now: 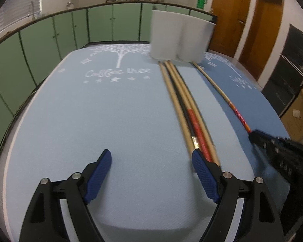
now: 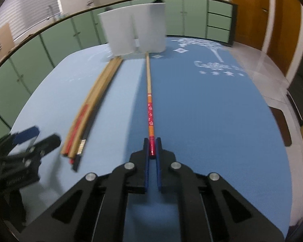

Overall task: Organize utensils
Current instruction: 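Grasp a red-patterned chopstick with the right tool, then grasp a plain wooden chopstick with the left tool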

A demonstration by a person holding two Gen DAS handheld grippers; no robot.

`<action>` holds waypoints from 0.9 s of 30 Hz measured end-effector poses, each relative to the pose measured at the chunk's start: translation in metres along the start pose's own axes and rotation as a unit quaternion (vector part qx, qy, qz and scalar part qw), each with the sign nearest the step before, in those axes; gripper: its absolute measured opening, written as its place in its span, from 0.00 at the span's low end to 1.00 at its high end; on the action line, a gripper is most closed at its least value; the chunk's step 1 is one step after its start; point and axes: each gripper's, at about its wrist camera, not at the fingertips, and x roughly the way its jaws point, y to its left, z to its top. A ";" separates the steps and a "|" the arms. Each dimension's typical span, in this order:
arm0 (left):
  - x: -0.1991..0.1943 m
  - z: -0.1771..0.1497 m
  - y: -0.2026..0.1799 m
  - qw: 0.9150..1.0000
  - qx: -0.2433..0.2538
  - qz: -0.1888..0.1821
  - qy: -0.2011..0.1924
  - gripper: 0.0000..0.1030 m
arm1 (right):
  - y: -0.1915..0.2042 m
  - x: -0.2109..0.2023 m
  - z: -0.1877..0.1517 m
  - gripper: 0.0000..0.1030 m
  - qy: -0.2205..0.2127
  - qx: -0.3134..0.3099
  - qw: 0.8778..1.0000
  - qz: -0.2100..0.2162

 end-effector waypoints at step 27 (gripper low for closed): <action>0.002 -0.005 -0.010 0.999 0.014 0.042 0.002 0.70 | -0.015 -0.003 -0.004 0.19 -0.006 0.008 1.000 0.007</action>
